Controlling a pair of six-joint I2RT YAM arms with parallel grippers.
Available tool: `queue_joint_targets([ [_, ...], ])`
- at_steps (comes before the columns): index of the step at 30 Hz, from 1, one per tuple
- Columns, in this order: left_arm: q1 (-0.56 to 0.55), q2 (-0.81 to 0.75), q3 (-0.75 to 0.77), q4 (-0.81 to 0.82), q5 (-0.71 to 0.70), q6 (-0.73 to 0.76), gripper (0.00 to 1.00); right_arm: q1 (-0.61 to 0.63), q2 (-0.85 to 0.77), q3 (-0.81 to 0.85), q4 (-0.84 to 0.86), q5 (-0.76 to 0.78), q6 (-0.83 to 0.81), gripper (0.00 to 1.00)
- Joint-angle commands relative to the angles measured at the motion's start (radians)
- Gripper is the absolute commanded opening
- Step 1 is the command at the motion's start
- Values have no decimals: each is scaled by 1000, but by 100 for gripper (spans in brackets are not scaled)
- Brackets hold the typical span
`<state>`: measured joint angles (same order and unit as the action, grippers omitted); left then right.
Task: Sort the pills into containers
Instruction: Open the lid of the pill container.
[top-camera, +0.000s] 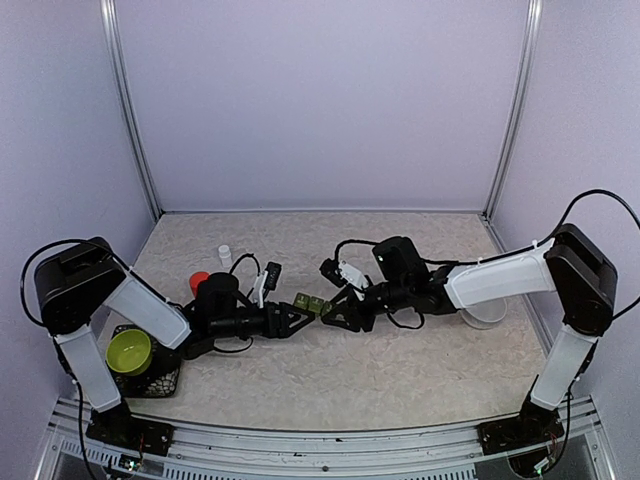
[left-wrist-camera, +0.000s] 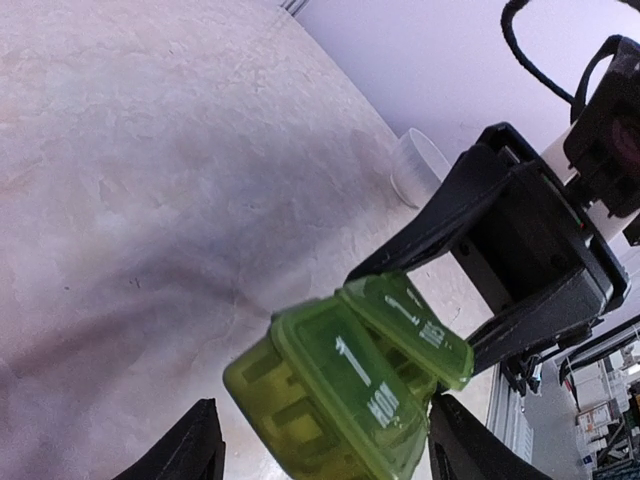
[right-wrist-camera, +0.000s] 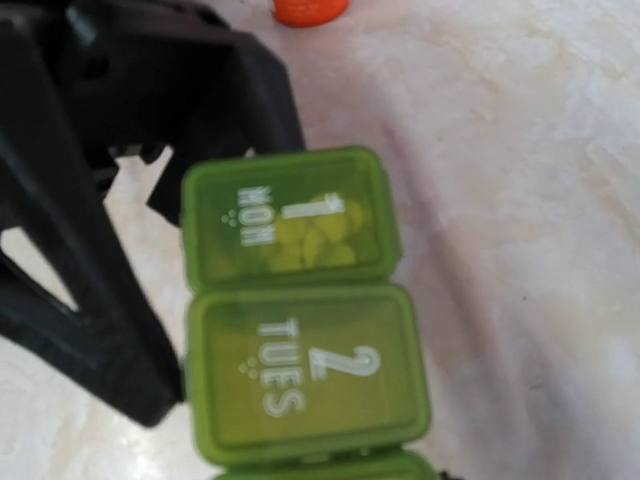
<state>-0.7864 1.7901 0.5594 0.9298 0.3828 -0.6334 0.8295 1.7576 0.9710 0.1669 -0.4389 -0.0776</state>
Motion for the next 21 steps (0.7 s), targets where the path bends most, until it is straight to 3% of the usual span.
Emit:
queue_joint_targets([
  [1, -16, -39, 18, 20, -84, -14, 68, 27, -20, 6, 29, -10, 19, 39],
  [15, -40, -66, 30, -28, -151, -22, 68, 52, -26, 8, 17, 19, -3, 39],
  [21, -45, -119, 100, -197, -206, 10, 70, 78, -22, 8, -7, 44, -51, 39],
])
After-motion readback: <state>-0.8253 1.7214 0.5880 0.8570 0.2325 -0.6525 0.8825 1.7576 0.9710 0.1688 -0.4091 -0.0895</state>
